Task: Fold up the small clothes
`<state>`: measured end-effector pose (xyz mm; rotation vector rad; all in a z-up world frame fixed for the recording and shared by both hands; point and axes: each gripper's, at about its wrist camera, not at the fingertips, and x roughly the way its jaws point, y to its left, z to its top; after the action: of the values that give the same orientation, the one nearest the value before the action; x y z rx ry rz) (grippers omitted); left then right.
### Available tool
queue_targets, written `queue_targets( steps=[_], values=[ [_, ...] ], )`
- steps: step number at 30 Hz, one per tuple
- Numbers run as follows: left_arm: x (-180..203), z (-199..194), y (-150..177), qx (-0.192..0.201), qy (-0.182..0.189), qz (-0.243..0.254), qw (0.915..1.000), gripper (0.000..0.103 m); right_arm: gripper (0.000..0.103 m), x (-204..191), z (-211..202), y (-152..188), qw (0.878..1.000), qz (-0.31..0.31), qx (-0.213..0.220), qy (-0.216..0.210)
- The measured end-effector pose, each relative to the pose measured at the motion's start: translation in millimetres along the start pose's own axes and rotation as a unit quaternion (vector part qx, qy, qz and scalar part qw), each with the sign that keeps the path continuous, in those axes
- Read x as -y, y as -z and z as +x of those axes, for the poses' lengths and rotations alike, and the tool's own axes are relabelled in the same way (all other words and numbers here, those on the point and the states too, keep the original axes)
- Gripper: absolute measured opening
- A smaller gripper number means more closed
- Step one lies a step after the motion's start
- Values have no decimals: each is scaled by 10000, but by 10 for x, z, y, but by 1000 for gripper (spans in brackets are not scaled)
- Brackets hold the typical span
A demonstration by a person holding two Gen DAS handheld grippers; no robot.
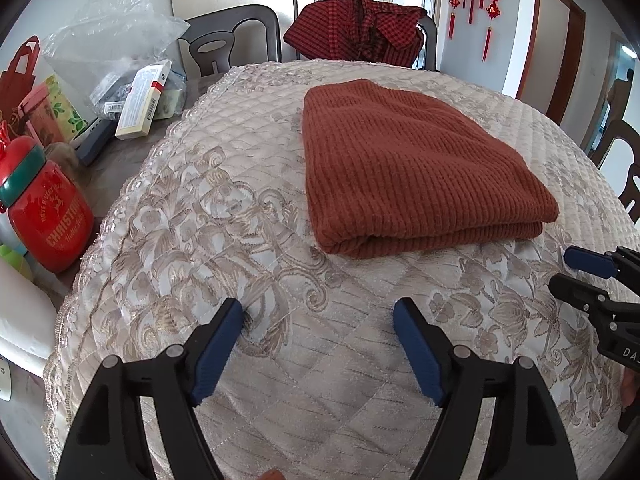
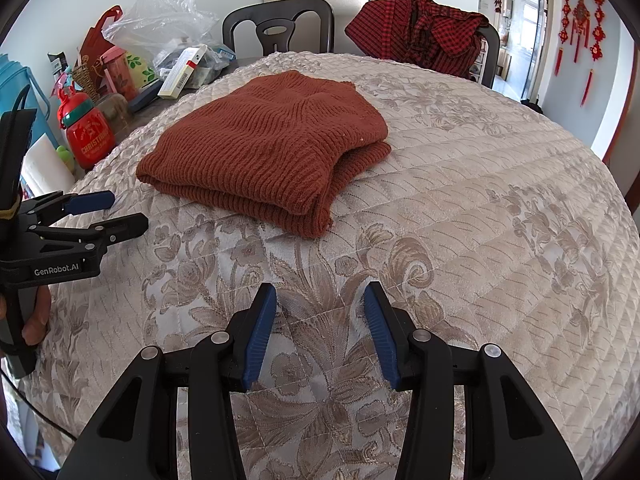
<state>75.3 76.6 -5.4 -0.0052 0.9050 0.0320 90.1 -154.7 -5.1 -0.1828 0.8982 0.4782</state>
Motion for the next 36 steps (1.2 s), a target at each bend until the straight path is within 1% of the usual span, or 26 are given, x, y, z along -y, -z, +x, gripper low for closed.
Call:
queue_targets(
  steps=[33, 36],
  values=[
    [8, 55, -8, -76, 75, -1, 9999, 91, 47, -3, 1, -3, 10000, 15, 3, -17],
    [27, 68, -12, -112, 77, 52, 9999, 94, 47, -4, 1, -3, 10000, 15, 3, -17]
  ],
)
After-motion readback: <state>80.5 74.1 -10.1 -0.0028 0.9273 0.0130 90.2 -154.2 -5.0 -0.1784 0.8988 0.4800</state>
